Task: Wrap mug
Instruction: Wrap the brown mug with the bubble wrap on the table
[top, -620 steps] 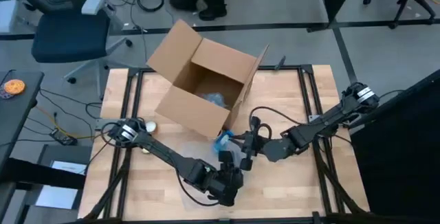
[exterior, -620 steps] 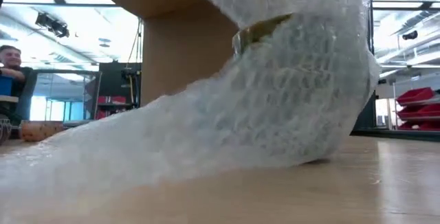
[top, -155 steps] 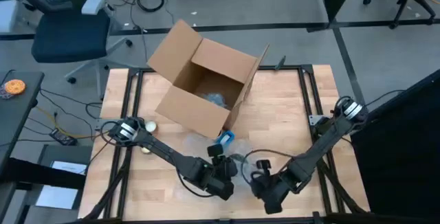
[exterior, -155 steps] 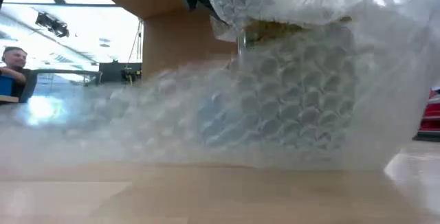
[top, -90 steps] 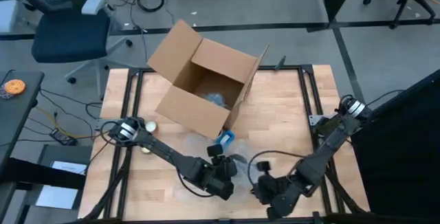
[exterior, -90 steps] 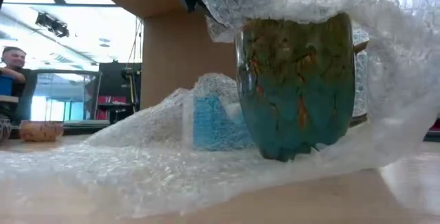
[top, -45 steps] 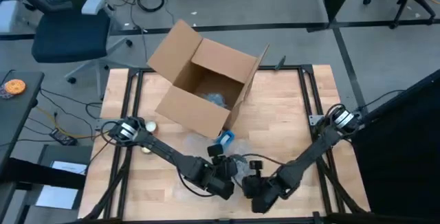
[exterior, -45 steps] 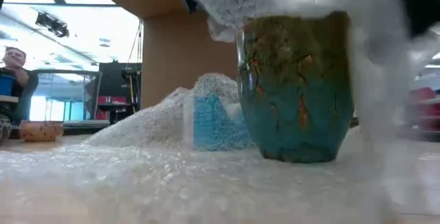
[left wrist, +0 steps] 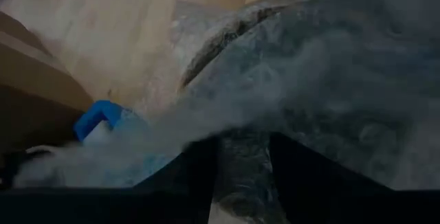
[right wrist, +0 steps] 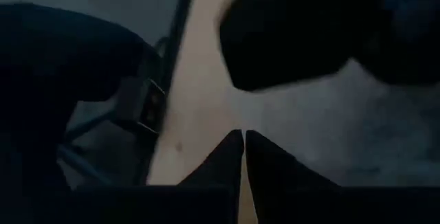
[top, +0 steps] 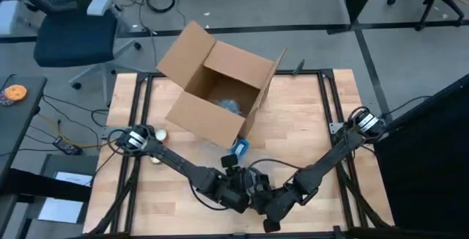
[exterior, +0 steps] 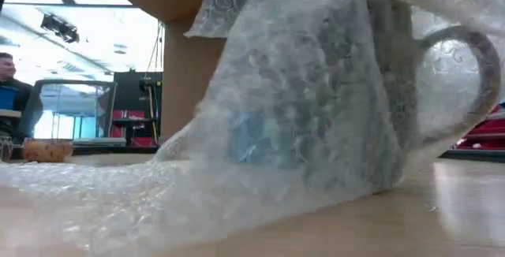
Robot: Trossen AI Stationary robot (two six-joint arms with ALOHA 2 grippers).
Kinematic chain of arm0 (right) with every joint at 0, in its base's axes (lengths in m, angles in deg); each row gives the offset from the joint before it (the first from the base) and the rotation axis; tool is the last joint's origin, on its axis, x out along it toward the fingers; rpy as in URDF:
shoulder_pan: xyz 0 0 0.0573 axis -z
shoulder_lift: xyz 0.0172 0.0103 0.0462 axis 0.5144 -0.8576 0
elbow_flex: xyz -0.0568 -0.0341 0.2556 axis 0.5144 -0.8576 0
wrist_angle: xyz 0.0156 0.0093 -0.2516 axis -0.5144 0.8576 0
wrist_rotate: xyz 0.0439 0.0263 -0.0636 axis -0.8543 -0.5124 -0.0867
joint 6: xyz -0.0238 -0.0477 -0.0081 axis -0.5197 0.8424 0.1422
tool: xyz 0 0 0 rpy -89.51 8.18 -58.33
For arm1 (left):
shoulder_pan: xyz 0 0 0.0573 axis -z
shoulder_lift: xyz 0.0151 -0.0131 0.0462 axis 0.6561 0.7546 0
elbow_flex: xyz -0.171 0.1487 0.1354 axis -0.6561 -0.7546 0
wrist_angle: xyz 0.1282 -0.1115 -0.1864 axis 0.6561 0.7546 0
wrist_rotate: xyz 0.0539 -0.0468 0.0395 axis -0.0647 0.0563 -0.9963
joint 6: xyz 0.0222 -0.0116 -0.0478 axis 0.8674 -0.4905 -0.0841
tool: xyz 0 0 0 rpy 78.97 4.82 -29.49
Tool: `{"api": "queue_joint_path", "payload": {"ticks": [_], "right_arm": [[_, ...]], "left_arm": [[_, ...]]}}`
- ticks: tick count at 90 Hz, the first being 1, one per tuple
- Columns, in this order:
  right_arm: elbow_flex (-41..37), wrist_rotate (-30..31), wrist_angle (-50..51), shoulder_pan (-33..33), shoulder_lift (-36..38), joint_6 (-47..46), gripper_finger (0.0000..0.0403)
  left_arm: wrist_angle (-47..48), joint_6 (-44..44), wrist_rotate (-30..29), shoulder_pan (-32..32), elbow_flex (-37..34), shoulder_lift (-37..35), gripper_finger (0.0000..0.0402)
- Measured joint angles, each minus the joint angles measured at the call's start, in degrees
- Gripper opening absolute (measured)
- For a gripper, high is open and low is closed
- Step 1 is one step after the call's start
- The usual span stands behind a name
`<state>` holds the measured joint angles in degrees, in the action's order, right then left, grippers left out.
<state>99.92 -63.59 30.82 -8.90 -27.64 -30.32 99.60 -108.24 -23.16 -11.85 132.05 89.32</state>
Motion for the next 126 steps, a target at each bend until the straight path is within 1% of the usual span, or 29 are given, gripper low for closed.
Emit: {"api": "queue_joint_path", "payload": {"ticks": [6,15,26,48,72,88,93,109,120,126], "right_arm": [[0.0,0.6,1.7,-0.29,1.87,0.16,0.0],[0.06,1.61,7.62,-0.72,4.6,-0.11,0.0],[0.05,3.74,12.68,-0.59,5.37,-1.48,0.0],[0.0,4.56,7.56,3.34,2.82,2.23,0.0],[0.16,5.5,7.05,6.42,3.18,2.14,0.0],[-0.87,5.56,6.82,7.07,3.21,1.81,0.0],[-1.51,4.82,6.44,7.15,3.21,1.52,0.0],[-2.45,-1.09,7.47,7.15,2.61,-0.34,0.0],[-1.7,-1.73,8.98,6.42,3.34,-1.55,0.0],[-0.68,-1.73,11.49,5.96,4.36,-1.63,0.0]], "left_arm": [[0.07,0.01,0.0,0.02,0.0,0.0,0.012],[0.27,0.05,0.0,0.02,0.0,0.0,0.012],[0.33,0.09,0.0,0.02,0.0,0.0,0.012],[1.02,1.55,0.02,0.02,0.44,0.0,0.012],[8.56,4.37,0.03,0.94,6.18,-0.46,0.012],[11.69,5.21,0.06,1.35,7.37,-0.46,0.012],[12.34,5.19,-0.2,1.39,7.5,-0.46,0.012],[9.01,5.21,-1.81,1.37,7.42,-1.44,0.012],[7.22,6.2,-1.15,1.39,7.19,-1.09,0.012],[7.15,6.77,-0.86,1.31,7.19,-1.07,0.012]]}}
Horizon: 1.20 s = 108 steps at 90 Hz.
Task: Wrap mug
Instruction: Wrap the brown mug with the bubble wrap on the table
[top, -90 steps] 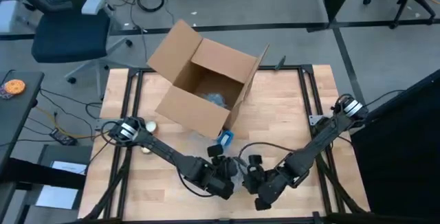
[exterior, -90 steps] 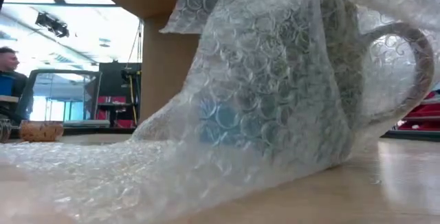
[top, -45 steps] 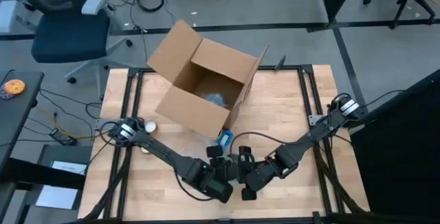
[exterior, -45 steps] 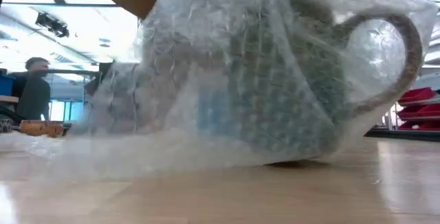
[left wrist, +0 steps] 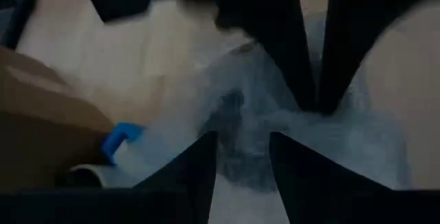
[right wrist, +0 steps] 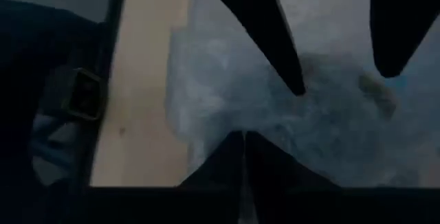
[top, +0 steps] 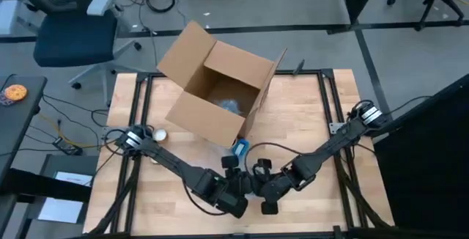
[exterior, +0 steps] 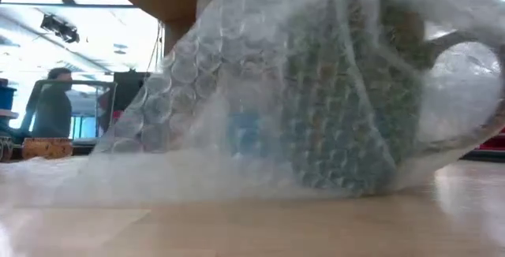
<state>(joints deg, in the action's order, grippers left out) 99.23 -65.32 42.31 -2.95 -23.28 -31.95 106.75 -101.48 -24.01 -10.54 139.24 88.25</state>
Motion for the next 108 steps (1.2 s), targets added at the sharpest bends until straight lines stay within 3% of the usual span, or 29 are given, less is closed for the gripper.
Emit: {"api": "queue_joint_path", "payload": {"ticks": [19,36,51,77,93,108], "right_arm": [[0.54,1.6,2.26,0.41,0.37,-0.18,0.0],[-2.25,1.69,1.33,2.76,0.43,-2.31,0.0],[-5.32,0.66,-0.09,4.01,0.49,-3.91,0.0],[-5.76,-2.18,-4.76,3.44,0.57,-2.46,0.0],[-5.57,-5.47,-4.13,3.31,0.85,-2.98,0.0],[-0.59,-6.88,1.2,2.94,1.51,-2.59,0.0]], "left_arm": [[6.31,0.8,-0.54,0.66,4.75,0.0,0.012],[15.21,0.76,-5.36,2.59,12.4,-0.09,0.012],[11.8,1.13,-12.48,4.98,14.64,-0.09,0.012],[-7.36,2.28,-7.95,4.88,1.98,0.42,0.012],[-9.35,-0.19,-3.53,2.39,-4.59,0.57,0.012],[-10.88,-1.22,0.13,0.59,-8.07,0.41,0.012]]}}
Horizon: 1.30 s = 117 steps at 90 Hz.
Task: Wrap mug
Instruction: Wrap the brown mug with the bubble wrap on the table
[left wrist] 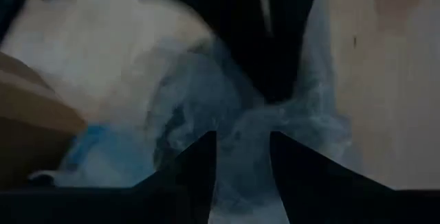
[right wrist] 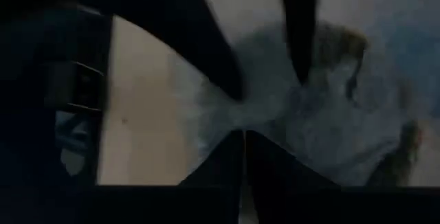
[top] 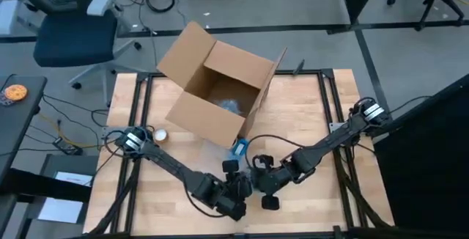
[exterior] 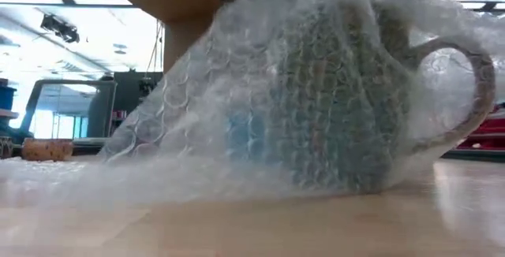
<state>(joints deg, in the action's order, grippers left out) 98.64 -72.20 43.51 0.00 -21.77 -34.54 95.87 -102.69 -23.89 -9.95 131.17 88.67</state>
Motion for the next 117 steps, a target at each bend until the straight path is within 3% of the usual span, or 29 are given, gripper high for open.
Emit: {"api": "queue_joint_path", "payload": {"ticks": [14,28,38,53,75,95,105,117], "right_arm": [[5.96,3.47,5.67,0.02,0.2,3.59,0.0],[6.45,8.21,7.09,2.39,-0.17,6.11,0.0],[6.37,8.03,8.61,3.74,-2.81,5.85,0.0],[6.13,2.88,8.55,4.5,-8.94,6.45,0.0],[6.41,0.68,8.51,4.55,-10.14,6.24,0.0],[6.41,0.74,11.41,4.5,-9.66,5.37,0.0],[6.0,0.69,12.75,4.52,-9.48,2.43,0.0],[5.99,-1.48,13.59,4.55,-9.47,1.39,0.0]], "left_arm": [[-2.22,1.32,0.53,-0.43,-0.56,-0.09,0.012],[-2.86,3.73,0.36,-0.32,0.13,-0.04,0.012],[0.73,4.98,-1.31,0.12,0.87,-1.45,0.012],[4.58,6.88,-2.59,1.6,1.55,-6.51,0.012],[15.26,-1.97,-7.86,5.82,1.93,-11.97,0.012],[25.03,-10.88,-14.72,11.59,1.31,-12.42,0.012],[22.99,-13.71,-12.66,13.63,-2.96,-14.39,0.0112],[8.05,-13.85,-7.25,12.42,-16.36,-18.54,0.0083]]}}
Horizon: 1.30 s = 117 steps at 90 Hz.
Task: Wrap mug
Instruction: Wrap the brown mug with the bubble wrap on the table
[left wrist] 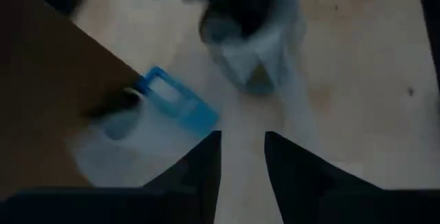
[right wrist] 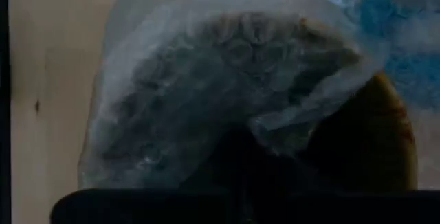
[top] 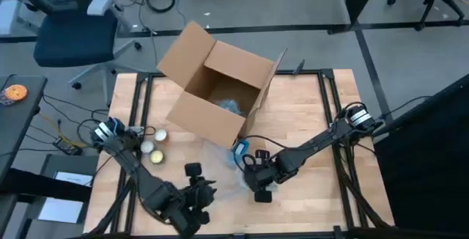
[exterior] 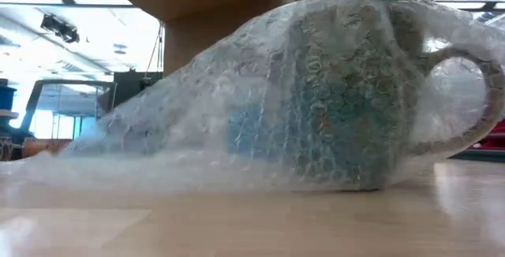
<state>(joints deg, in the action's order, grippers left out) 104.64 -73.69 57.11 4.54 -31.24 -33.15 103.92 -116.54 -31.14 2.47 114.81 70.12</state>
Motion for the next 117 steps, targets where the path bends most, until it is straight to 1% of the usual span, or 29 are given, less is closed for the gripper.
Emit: {"api": "queue_joint_path", "payload": {"ticks": [11,20,28,35,44,54,65,73,79,88,96,101,110,117], "right_arm": [[1.48,-1.03,1.67,-0.01,0.05,-0.34,0.0],[4.97,-1.9,5.74,-0.04,0.14,-0.39,0.0],[9.41,-1.91,9.99,-0.04,0.34,-0.24,0.0],[12.41,-1.87,12.95,-0.02,0.4,-0.07,0.0],[16.13,-0.63,14.31,0.26,0.37,-0.03,0.0],[16.88,2.15,10.38,0.33,0.46,0.2,0.0],[16.84,2.16,8.89,0.76,-1.45,0.06,0.0],[16.23,2.03,8.13,1.46,-4.17,-0.79,0.0],[16.09,-0.52,6.42,2.16,-6.81,-0.92,0.0],[16.11,-4.5,6.98,3.11,-10.59,-1.12,0.0],[16.3,-7.36,9.44,4.06,-12.74,-1.29,0.0],[16.33,-8.45,11.23,4.49,-13.28,-1.38,0.0],[16.31,-10.51,12.62,5.05,-13.5,-1.52,0.0],[16.32,-12.69,13.48,5.38,-12.78,-2.43,0.0]], "left_arm": [[-25.98,5.91,7.0,-2.45,-14.18,-3.3,0.0055],[-45.1,12.14,11.54,-5.29,-22.36,-3.6,0.0039],[-56.81,15.22,14.83,-8.39,-27.25,-3.35,0.003],[-62.32,17.01,15.38,-10.3,-30.14,-3.22,0.0025],[-65.15,19.42,15.75,-12.15,-31.44,-3.16,0.0022],[-67.16,22.85,16.44,-13.08,-31.64,-3.16,0.0021],[-69.55,26.75,16.39,-13.37,-31.66,-3.16,0.0021],[-70.35,29.62,14.86,-13.39,-31.66,-3.16,0.0021],[-69.8,31.36,13.52,-13.11,-31.66,-3.38,0.0021],[-65.67,32.56,11.88,-11.88,-31.66,-5.76,0.0021],[-58.86,32.56,10.35,-10.41,-31.68,-9.37,0.0021],[-54.08,32.36,9.03,-9.27,-31.66,-11.9,0.0021],[-47.11,30.62,4.67,-7.58,-31.65,-16.01,0.0021],[-44.39,29.29,3.24,-7.0,-32.69,-17.78,0.0021]]}}
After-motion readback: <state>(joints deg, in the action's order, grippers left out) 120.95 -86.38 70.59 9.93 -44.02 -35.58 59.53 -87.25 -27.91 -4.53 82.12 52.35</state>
